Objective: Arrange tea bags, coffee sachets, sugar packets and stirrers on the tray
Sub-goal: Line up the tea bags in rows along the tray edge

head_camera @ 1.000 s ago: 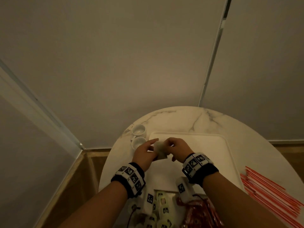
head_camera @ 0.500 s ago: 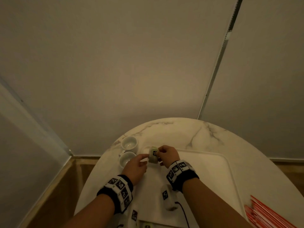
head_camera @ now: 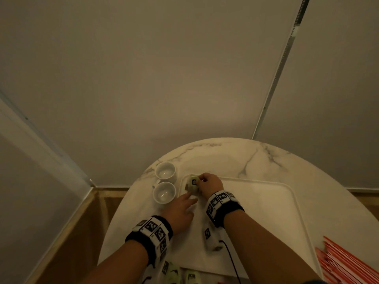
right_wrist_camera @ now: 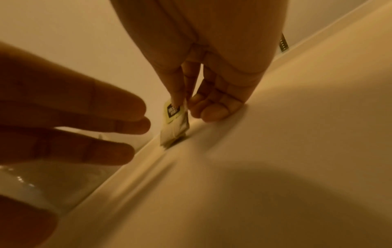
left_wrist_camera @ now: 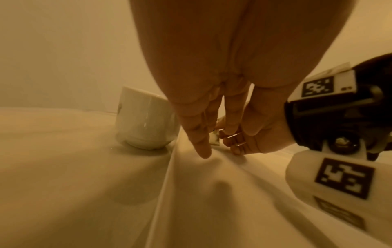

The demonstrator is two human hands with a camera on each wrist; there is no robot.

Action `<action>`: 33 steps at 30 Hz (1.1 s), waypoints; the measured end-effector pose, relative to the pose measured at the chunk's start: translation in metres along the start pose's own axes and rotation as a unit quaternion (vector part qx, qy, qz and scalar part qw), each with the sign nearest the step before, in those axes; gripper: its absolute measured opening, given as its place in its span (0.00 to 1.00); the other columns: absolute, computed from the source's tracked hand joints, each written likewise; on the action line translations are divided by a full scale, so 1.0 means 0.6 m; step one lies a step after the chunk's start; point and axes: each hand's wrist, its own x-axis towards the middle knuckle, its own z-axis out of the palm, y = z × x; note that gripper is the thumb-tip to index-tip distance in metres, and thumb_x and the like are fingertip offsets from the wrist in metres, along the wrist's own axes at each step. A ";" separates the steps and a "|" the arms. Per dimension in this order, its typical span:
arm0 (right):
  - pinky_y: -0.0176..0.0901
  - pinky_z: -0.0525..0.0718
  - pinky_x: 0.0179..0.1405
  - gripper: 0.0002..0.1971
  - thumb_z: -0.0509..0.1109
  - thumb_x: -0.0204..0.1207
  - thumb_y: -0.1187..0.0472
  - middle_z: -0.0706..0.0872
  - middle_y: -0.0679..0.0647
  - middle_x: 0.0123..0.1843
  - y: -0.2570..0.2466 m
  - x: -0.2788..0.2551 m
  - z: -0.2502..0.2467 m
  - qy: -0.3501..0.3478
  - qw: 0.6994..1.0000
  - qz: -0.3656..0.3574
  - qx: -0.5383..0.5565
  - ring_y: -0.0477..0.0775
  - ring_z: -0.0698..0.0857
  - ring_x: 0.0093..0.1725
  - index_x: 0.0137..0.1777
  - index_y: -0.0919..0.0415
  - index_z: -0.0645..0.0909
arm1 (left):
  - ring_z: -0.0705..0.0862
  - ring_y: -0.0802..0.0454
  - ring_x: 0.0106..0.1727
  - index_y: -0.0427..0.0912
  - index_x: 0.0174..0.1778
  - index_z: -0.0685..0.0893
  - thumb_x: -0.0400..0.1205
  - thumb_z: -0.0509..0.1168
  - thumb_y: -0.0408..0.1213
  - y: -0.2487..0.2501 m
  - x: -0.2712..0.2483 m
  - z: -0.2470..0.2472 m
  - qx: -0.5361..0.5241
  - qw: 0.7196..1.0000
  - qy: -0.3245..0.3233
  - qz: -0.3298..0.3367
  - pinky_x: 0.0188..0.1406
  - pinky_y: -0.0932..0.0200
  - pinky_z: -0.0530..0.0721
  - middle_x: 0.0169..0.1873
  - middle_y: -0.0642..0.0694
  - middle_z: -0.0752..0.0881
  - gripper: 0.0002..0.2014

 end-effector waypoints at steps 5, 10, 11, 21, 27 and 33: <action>0.38 0.73 0.42 0.10 0.66 0.81 0.55 0.87 0.57 0.52 -0.006 0.008 0.000 0.023 1.000 0.001 -0.001 0.57 0.84 0.52 0.55 0.60 0.83 | 0.57 0.48 0.82 0.46 0.82 0.61 0.85 0.56 0.37 -0.001 0.007 0.000 0.045 0.998 -0.032 -0.013 0.79 0.58 0.54 0.84 0.45 0.53 0.27; 0.44 0.78 0.50 0.10 0.64 0.81 0.56 0.88 0.59 0.53 -0.013 0.020 0.002 0.013 0.999 -0.005 -0.039 0.60 0.84 0.54 0.55 0.60 0.82 | 0.57 0.47 0.82 0.46 0.82 0.60 0.85 0.57 0.40 -0.006 0.006 0.002 0.052 0.997 -0.057 -0.020 0.79 0.55 0.54 0.83 0.46 0.54 0.28; 0.45 0.79 0.50 0.10 0.64 0.81 0.56 0.88 0.59 0.53 -0.014 0.022 0.004 0.011 0.999 -0.006 -0.043 0.60 0.84 0.53 0.55 0.59 0.82 | 0.57 0.47 0.82 0.46 0.82 0.60 0.85 0.57 0.40 -0.007 0.005 0.003 0.047 0.997 -0.062 -0.022 0.79 0.55 0.54 0.83 0.46 0.54 0.28; 0.44 0.76 0.42 0.10 0.69 0.77 0.52 0.84 0.56 0.45 -0.014 0.020 0.009 0.024 0.997 0.039 -0.057 0.57 0.81 0.45 0.46 0.58 0.76 | 0.55 0.48 0.83 0.47 0.82 0.61 0.85 0.57 0.42 -0.014 -0.005 0.008 0.013 0.995 -0.095 -0.025 0.80 0.55 0.56 0.83 0.47 0.54 0.28; 0.40 0.76 0.37 0.15 0.73 0.72 0.51 0.87 0.60 0.47 -0.027 0.009 0.005 -0.038 0.990 0.045 -0.129 0.60 0.86 0.49 0.49 0.65 0.85 | 0.56 0.49 0.82 0.48 0.81 0.62 0.85 0.58 0.43 -0.010 -0.006 -0.002 -0.005 0.995 -0.095 -0.040 0.80 0.55 0.56 0.83 0.47 0.56 0.27; 0.39 0.67 0.25 0.20 0.72 0.74 0.46 0.78 0.53 0.30 -0.038 -0.005 0.014 -0.047 0.992 0.058 -0.099 0.56 0.79 0.37 0.26 0.55 0.73 | 0.59 0.48 0.82 0.46 0.81 0.62 0.85 0.57 0.43 -0.001 -0.007 -0.014 0.011 0.995 -0.096 -0.039 0.78 0.57 0.57 0.82 0.45 0.59 0.26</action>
